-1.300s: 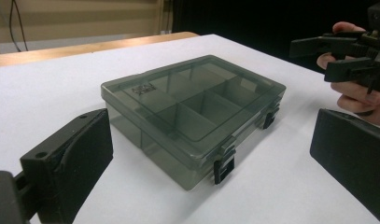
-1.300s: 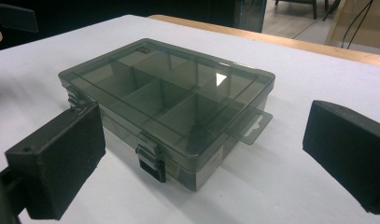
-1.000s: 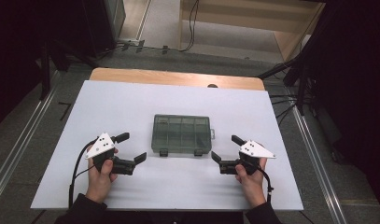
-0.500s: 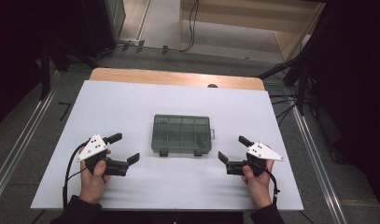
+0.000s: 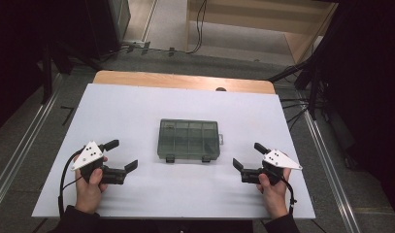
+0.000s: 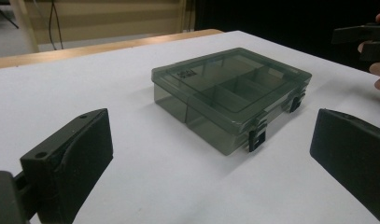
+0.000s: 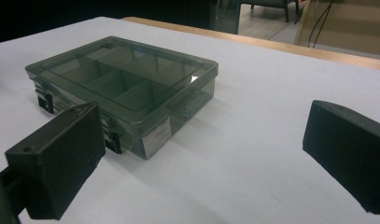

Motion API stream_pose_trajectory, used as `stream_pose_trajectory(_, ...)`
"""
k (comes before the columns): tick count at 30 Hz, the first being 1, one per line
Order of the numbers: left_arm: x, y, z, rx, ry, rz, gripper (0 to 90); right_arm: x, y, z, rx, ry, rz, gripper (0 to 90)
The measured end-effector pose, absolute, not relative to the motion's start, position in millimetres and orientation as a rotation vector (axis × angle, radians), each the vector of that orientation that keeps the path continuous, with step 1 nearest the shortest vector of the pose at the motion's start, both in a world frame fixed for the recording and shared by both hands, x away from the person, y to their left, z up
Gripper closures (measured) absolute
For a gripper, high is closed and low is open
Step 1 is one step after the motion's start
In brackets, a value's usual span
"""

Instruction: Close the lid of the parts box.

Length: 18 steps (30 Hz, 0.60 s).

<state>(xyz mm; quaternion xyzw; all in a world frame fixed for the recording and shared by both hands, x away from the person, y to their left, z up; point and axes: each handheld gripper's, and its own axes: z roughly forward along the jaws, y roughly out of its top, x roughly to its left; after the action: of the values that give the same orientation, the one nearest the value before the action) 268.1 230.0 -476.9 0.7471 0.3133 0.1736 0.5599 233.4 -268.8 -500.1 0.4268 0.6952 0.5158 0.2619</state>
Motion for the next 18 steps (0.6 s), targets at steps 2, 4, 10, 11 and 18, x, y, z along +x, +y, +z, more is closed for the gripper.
stream_pose_trajectory(2,267,233,-477,1.758,0.744,0.414,0.0,233,-271,-500,1.150,1.877,1.396,0.0)
stream_pose_trajectory(4,266,236,-477,1.759,0.748,0.418,0.0,232,-272,-500,1.152,1.875,1.393,0.0)
stream_pose_trajectory(10,264,244,-477,1.753,0.761,0.436,0.0,229,-280,-501,1.164,1.864,1.384,0.0)
stream_pose_trajectory(11,263,246,-477,1.756,0.762,0.438,0.0,229,-281,-501,1.166,1.864,1.383,0.0)
stream_pose_trajectory(18,261,255,-477,1.743,0.778,0.448,0.0,225,-290,-502,1.185,1.848,1.372,0.0)
